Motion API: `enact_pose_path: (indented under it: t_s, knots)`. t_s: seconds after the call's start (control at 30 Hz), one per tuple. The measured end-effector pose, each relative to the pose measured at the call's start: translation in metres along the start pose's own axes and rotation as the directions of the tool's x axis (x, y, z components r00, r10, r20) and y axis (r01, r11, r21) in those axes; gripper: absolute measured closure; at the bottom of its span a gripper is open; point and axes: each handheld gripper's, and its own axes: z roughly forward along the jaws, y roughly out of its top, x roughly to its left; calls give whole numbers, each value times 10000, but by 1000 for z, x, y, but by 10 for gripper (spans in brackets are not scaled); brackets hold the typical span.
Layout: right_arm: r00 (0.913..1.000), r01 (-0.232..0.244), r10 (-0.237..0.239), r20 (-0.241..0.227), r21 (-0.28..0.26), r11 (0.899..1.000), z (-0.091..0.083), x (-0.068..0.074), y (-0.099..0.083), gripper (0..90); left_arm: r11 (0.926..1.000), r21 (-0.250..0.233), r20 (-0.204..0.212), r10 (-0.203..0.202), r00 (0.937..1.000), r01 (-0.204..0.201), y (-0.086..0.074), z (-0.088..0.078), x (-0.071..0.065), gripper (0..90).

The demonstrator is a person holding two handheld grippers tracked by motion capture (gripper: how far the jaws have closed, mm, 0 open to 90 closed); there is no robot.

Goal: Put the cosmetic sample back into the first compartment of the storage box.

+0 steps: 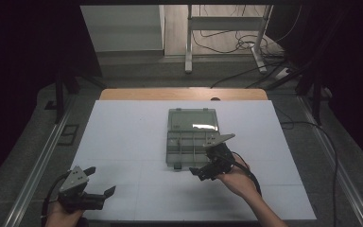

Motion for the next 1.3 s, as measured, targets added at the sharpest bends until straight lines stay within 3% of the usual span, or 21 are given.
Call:
enact_pose_path:
  t_s: [0.67,1.3]
  knots:
    - [9978,-309,322,574,-235,9992,-34,-6,-34,23,10000,18,-25,-21,10000,21,0,0,0,26]
    - [9867,-587,669,1479,-586,9966,-67,-3,-69,16,10000,-16,-71,-73,9999,72,0,-1,0,26]
